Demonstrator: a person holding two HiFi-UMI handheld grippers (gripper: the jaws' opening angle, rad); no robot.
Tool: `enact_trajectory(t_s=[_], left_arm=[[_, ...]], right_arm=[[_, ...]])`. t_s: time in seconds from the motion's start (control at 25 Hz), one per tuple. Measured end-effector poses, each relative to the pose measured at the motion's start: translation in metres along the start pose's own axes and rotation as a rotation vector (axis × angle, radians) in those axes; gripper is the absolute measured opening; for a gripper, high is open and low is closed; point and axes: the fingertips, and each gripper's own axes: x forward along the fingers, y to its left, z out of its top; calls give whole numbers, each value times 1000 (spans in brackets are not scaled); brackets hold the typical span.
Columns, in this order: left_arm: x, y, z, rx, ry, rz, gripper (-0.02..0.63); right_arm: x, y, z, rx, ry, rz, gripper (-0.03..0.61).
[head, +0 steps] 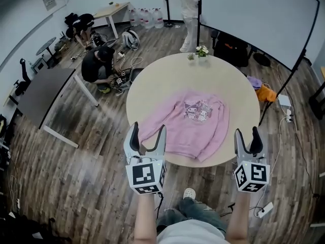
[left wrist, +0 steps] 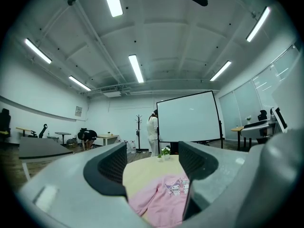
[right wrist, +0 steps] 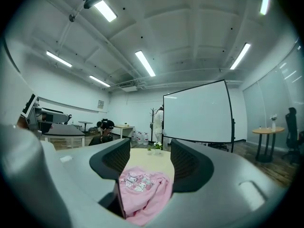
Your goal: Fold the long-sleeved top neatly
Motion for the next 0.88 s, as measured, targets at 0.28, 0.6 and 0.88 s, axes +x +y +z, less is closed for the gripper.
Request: enact_trajectory(t_s=[0.28,0.6,0.88], left_arm=[[52,-9,-9,6,19,24,328],[95,-7,-23,13,67,27,328],[147,2,-36,18,91,-8,328]], right_arm=[[54,-25,-9,-2,15,28,284],[99,-42,-22,2,55,26,284],[142,-51,-36,-3,91,-8,278]])
